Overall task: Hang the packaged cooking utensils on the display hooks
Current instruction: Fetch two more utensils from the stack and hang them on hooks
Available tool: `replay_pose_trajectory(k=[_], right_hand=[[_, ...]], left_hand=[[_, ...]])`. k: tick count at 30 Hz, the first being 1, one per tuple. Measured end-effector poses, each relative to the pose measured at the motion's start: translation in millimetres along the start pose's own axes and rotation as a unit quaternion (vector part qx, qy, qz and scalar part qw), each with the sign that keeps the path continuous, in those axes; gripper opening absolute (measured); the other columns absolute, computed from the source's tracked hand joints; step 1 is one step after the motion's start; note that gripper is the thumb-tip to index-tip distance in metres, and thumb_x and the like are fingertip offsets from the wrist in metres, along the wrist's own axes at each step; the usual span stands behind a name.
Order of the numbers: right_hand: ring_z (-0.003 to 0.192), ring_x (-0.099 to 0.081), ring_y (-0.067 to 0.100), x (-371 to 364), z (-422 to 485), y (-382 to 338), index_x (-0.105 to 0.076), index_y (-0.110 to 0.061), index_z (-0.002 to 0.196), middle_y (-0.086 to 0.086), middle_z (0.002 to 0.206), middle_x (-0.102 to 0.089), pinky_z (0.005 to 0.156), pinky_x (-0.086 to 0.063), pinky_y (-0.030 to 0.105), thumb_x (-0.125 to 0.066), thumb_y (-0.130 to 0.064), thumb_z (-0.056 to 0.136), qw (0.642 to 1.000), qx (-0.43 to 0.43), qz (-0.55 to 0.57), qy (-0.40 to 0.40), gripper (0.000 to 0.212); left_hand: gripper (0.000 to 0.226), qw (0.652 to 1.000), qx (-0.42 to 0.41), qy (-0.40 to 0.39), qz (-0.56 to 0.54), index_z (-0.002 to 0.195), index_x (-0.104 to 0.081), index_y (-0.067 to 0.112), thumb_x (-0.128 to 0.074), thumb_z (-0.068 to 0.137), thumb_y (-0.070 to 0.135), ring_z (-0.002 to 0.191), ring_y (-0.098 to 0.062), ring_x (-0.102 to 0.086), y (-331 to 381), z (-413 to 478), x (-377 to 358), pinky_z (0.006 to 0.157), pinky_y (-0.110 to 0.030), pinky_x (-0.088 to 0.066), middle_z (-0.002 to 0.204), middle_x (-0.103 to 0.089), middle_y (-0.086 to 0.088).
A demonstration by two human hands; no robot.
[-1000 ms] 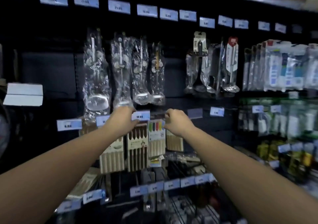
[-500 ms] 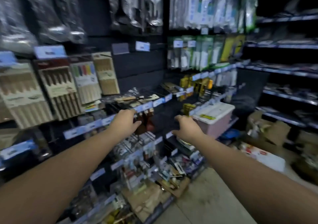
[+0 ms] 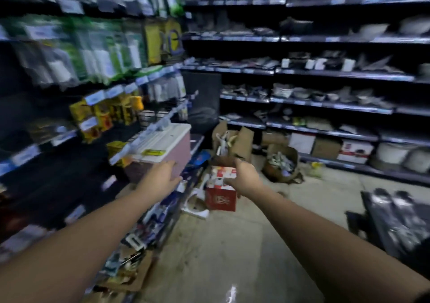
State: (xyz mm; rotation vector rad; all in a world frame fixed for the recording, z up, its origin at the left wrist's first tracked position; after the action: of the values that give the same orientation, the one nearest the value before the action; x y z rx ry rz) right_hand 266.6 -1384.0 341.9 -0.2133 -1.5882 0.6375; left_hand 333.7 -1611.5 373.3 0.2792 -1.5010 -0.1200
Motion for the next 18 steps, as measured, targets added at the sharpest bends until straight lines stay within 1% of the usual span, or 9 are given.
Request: replay_pose_trajectory(k=[2,4,7,8,10,12,15,17,18], right_hand=[[0.109,-0.061,0.033,22,28,49,-0.054,-0.005,0.126,0.015,0.121,-0.062,0.085,-0.053,0.044,-0.075,-0.035,0.084,1.000,-0.026,-0.001,0.011,0.056],[0.114,-0.058,0.034,39,55,96,-0.054,-0.004,0.129,0.017,0.126,-0.062,0.090,-0.052,0.043,-0.074,-0.036,0.084,0.998,-0.054,0.005,0.020,0.058],[0.116,-0.059,0.033,59,92,159,-0.053,-0.006,0.132,0.015,0.130,-0.061,0.090,-0.053,0.041,-0.075,-0.035,0.084,0.995,-0.094,0.018,0.027,0.060],[0.115,-0.060,0.032,64,104,177,-0.054,-0.007,0.132,0.014,0.129,-0.062,0.088,-0.053,0.039,-0.075,-0.036,0.083,0.994,-0.106,0.015,0.026,0.060],[0.114,-0.059,0.032,76,132,211,-0.053,-0.008,0.132,0.013,0.128,-0.062,0.084,-0.051,0.036,-0.075,-0.038,0.084,0.992,-0.123,0.006,0.034,0.061],[0.115,-0.058,0.032,89,163,243,-0.052,-0.008,0.134,0.014,0.129,-0.061,0.085,-0.051,0.037,-0.075,-0.038,0.084,0.989,-0.138,-0.001,0.046,0.062],[0.112,-0.060,0.031,110,214,287,-0.052,-0.013,0.136,0.011,0.127,-0.063,0.086,-0.053,0.037,-0.075,-0.037,0.084,0.985,-0.161,0.007,0.062,0.062],[0.108,-0.062,0.029,125,246,318,-0.053,-0.015,0.135,0.010,0.123,-0.065,0.085,-0.055,0.038,-0.075,-0.037,0.082,0.980,-0.185,0.005,0.072,0.062],[0.109,-0.061,0.029,135,262,334,-0.053,-0.014,0.136,0.010,0.124,-0.064,0.087,-0.054,0.039,-0.074,-0.038,0.082,0.977,-0.200,0.005,0.079,0.063]], left_hand=[[0.052,1.000,-0.018,-0.020,-0.001,0.140,-0.050,0.011,-0.061,0.096,0.037,0.106,-0.026,-0.061,39,45,-26,0.081,-0.035,-0.051,0.126,-0.064,-0.010],[0.053,0.999,-0.031,-0.026,0.004,0.140,-0.050,0.011,-0.061,0.096,0.039,0.110,-0.029,-0.062,76,88,-46,0.088,-0.038,-0.052,0.126,-0.065,-0.011],[0.057,0.998,-0.057,-0.026,-0.005,0.143,-0.049,0.010,-0.063,0.095,0.037,0.118,-0.029,-0.060,130,149,-70,0.094,-0.039,-0.051,0.132,-0.063,-0.012],[0.057,0.997,-0.065,-0.030,-0.009,0.143,-0.049,0.010,-0.064,0.095,0.037,0.118,-0.029,-0.060,148,170,-78,0.093,-0.038,-0.051,0.131,-0.063,-0.012],[0.053,0.995,-0.094,-0.037,-0.014,0.138,-0.054,0.012,-0.064,0.094,0.039,0.109,-0.027,-0.063,182,216,-93,0.086,-0.037,-0.054,0.124,-0.067,-0.010],[0.049,0.991,-0.125,-0.047,-0.020,0.132,-0.056,0.014,-0.064,0.093,0.042,0.106,-0.025,-0.063,214,263,-109,0.084,-0.038,-0.055,0.121,-0.068,-0.009],[0.058,0.984,-0.161,-0.063,-0.030,0.143,-0.049,0.013,-0.063,0.094,0.042,0.116,-0.028,-0.060,265,337,-134,0.091,-0.041,-0.053,0.131,-0.062,-0.011],[0.060,0.978,-0.194,-0.070,-0.029,0.145,-0.046,0.013,-0.062,0.095,0.040,0.124,-0.029,-0.054,303,387,-151,0.097,-0.040,-0.050,0.137,-0.059,-0.012],[0.060,0.974,-0.211,-0.077,-0.027,0.146,-0.046,0.013,-0.062,0.095,0.040,0.129,-0.029,-0.051,323,413,-159,0.100,-0.040,-0.048,0.140,-0.057,-0.011]])
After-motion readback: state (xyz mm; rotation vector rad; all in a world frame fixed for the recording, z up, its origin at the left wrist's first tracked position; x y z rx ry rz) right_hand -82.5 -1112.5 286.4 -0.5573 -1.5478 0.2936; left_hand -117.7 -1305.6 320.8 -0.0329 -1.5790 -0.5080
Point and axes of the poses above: each hand's wrist, its own z-axis towards the middle knuckle, its own x-axis out of the back of the hand, y = z × x, the point moved 7 cm from there along z, towards the middle knuckle
